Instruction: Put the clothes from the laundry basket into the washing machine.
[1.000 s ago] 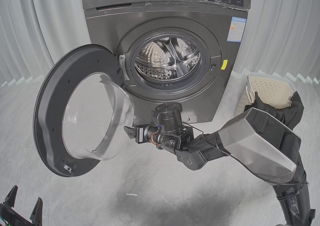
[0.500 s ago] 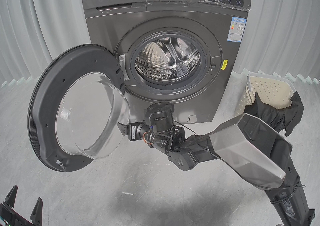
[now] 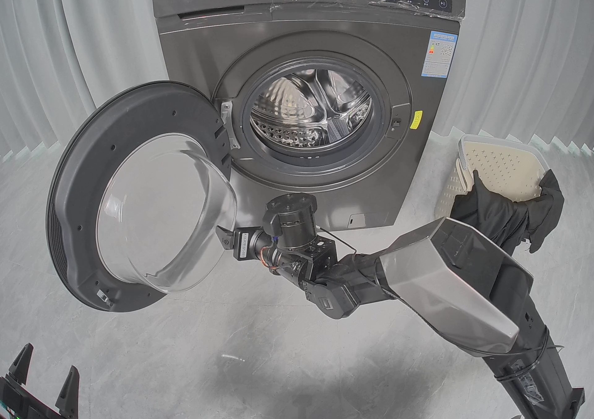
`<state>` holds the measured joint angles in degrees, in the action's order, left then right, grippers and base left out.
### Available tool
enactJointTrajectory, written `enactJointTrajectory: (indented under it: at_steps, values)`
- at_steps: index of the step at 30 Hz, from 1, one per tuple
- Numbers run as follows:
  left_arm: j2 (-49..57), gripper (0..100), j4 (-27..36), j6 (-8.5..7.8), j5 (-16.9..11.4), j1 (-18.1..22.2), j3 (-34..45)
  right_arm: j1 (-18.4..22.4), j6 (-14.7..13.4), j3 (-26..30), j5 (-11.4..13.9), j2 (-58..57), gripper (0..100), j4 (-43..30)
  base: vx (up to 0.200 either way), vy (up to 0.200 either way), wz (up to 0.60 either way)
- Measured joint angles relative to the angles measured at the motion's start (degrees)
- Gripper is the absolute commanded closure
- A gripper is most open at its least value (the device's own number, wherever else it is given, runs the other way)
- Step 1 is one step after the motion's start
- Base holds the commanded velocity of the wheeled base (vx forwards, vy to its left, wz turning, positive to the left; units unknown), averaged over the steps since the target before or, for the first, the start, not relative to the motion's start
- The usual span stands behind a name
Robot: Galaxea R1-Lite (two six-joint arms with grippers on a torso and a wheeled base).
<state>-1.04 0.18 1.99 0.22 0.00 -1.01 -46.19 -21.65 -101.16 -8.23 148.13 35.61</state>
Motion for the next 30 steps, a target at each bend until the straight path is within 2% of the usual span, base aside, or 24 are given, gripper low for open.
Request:
enactJointTrajectory:
  at_steps: [6,10,16,24,30]
  values:
    - [0.0,0,0.0,0.00,0.0,0.0,0.0,0.2,0.0,1.8,-1.5,-1.0,0,0.3,0.000,0.000,0.00]
    - [0.0,0,0.0,0.01,0.0,0.0,0.0,0.6,0.3,6.7,-1.7,-4.4,0,0.7,0.000,0.000,0.00]
    - [0.0,0,0.0,0.01,0.0,0.0,0.0,3.0,3.3,20.9,-1.6,-15.2,0,2.0,0.000,0.000,0.00]
    - [0.0,0,0.0,0.01,0.0,0.0,0.0,10.5,12.5,43.2,1.3,-34.3,0,6.8,0.000,0.000,0.00]
    - [0.0,0,0.0,0.01,0.0,0.0,0.0,17.2,17.1,58.6,3.0,-50.0,0,10.3,0.000,0.000,0.00]
